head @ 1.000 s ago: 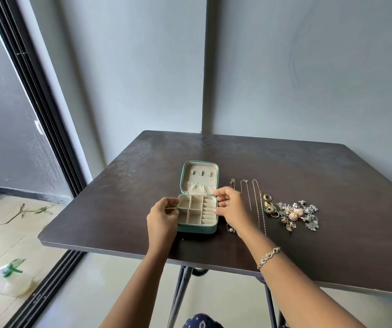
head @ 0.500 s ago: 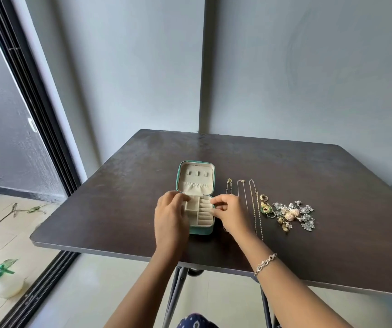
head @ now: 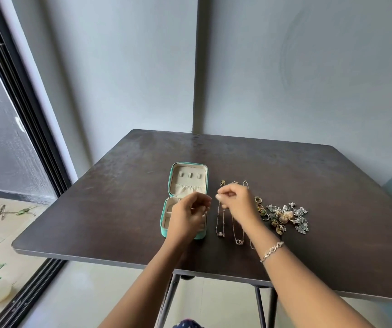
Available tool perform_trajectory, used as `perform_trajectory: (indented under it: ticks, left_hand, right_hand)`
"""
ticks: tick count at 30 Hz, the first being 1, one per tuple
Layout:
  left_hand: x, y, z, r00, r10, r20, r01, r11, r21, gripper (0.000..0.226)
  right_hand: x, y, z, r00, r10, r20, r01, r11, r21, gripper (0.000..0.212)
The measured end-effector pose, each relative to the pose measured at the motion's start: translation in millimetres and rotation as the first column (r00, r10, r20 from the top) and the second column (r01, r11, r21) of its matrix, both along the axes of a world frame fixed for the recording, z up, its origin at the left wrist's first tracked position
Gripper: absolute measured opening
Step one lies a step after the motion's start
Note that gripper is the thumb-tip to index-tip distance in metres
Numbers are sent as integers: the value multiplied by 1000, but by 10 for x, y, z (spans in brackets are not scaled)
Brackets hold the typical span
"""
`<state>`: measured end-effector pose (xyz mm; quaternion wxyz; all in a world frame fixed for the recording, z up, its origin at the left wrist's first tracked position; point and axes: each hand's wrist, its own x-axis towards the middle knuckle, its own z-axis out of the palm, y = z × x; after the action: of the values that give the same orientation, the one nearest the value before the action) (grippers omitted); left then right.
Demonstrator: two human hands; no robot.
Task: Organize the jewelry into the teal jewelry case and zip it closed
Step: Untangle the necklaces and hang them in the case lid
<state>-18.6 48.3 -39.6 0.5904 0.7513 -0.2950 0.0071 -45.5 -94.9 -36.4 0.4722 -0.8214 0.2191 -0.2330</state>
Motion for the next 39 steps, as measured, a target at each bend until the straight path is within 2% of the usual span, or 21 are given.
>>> perform_trajectory:
  ticks: [4, 9, 14, 19, 22, 30, 34, 39]
  left_hand:
    - [29, 2, -12, 996, -19, -84, 12, 997, -79, 32]
    - [67, 43, 15, 981, -55, -185, 19, 982, -186, 32]
    - [78, 26, 77, 950, -105, -295, 13, 955, -297, 23]
    - [102, 20, 114, 933, -134, -333, 16, 943, -333, 18]
    - [96, 22, 110, 929, -129, -346, 2, 938, -346, 17]
    - [109, 27, 169, 922, -131, -365, -15, 929, -371, 15]
    - [120, 41, 185, 915, -132, -382, -16, 933, -360, 12]
    - [95, 33, 203, 903, -132, -409, -18, 939, -344, 11]
  right_hand:
    - [212, -359, 157, 992, -107, -69, 91, 976, -197, 9]
    - [493, -615, 238, 950, -115, -290, -13, 914, -405, 12]
    - [669, -686, 237, 909, 20, -417, -208, 887, -413, 6]
    - [746, -709, 279, 868, 112, -484, -355, 821, -446, 18]
    - [774, -722, 316, 819, 112, -563, -433, 765, -477, 22]
    - [833, -747, 317, 748, 83, -659, -526, 679, -512, 7]
    - [760, -725, 400, 765, 164, -622, -516, 733, -442, 10]
    - [665, -701, 558, 848, 225, -480, -419, 839, -347, 15]
